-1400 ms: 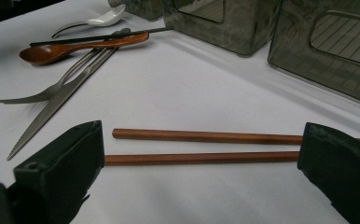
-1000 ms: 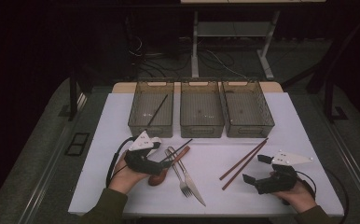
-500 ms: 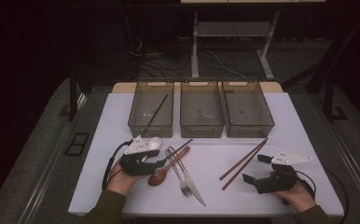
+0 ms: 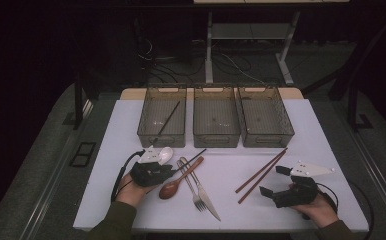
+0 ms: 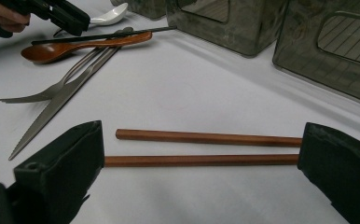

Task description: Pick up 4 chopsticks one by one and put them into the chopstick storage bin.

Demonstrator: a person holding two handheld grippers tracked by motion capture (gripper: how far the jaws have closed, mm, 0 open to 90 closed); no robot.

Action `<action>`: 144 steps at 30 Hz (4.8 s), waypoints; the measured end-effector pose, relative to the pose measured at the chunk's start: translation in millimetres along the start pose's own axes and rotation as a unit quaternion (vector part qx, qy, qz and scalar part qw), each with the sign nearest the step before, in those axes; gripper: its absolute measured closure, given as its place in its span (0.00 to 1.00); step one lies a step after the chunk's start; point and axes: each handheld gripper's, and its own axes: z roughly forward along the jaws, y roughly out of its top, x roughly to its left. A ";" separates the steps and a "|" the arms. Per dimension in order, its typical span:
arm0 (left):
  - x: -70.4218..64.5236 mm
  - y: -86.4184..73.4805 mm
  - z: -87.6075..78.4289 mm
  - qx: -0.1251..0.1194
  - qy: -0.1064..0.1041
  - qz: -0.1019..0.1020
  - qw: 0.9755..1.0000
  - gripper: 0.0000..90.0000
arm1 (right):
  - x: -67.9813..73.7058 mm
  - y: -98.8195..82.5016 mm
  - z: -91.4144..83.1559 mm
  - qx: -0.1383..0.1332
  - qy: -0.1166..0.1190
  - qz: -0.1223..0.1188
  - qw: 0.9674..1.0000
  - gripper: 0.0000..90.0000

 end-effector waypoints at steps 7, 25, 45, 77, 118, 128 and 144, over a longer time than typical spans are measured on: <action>0.4 -1.2 4.9 0.014 -0.002 0.001 1.000 0.85 | 0.0 -0.2 0.5 0.002 -0.002 0.001 1.000 0.01; -1.6 1.1 7.5 0.038 0.004 0.017 0.999 0.95 | 0.2 -0.1 0.6 0.001 -0.003 -0.001 1.000 0.01; -2.1 7.1 -3.5 0.033 -0.003 0.014 0.999 0.95 | 0.2 0.1 0.2 0.000 -0.002 -0.001 1.000 0.01; 17.6 5.2 -43.8 -0.035 0.020 -0.019 0.999 0.95 | 0.0 0.3 -0.7 0.000 -0.002 -0.002 1.000 0.01; 70.7 56.8 -53.9 -0.099 0.049 -0.043 0.993 0.95 | -2.4 -0.2 0.4 0.002 -0.005 0.004 1.000 0.01; 85.8 86.6 -53.0 -0.108 0.062 -0.041 0.991 0.95 | -2.0 -0.3 0.5 0.002 -0.005 0.003 1.000 0.01; 119.9 111.2 -26.9 -0.089 0.103 -0.057 0.989 0.95 | -2.3 -0.1 0.3 0.000 -0.002 0.003 1.000 0.01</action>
